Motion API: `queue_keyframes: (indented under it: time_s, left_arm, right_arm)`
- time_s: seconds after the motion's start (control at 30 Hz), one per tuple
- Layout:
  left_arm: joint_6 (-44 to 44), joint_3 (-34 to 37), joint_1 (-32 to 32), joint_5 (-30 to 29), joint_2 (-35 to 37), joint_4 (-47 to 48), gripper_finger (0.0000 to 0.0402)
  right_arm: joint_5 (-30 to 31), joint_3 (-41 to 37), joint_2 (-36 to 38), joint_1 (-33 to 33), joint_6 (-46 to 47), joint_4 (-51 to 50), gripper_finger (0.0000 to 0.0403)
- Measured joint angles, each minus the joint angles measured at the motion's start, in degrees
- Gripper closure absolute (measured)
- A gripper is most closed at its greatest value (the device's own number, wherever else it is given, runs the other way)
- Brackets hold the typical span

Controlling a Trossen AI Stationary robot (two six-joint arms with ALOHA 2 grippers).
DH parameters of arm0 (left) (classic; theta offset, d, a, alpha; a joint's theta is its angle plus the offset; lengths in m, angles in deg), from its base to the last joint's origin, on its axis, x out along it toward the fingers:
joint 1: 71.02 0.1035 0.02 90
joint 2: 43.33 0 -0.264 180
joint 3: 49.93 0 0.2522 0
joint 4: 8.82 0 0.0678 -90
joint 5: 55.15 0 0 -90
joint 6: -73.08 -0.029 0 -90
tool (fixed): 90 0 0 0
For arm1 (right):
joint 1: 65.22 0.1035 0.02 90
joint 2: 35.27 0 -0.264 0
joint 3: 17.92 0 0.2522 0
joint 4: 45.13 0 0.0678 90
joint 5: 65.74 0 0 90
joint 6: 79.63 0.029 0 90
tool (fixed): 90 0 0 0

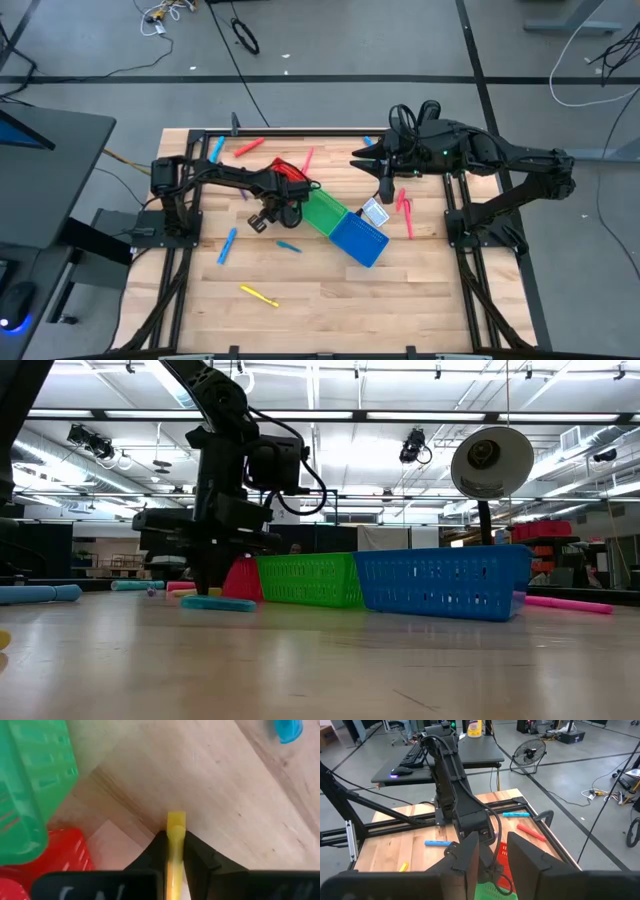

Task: Pick & Place Markers
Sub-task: Put the right yellow marker pen into the red bin

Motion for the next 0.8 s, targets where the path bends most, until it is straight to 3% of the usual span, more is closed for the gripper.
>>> queue_keyframes:
  time_s: [0.57, 0.8]
  left_arm:
    - [4.0, 0.2, -4.0, -1.0, 13.9, 6.9, 0.0363]
    - [6.8, -3.1, -3.9, 1.1, 18.1, 13.2, 0.0363]
  right_arm:
    - [0.1, 0.0, 0.0, 0.0, -0.7, 4.1, 0.0301]
    - [0.1, 0.0, 0.0, 0.0, -1.3, 4.1, 0.0301]
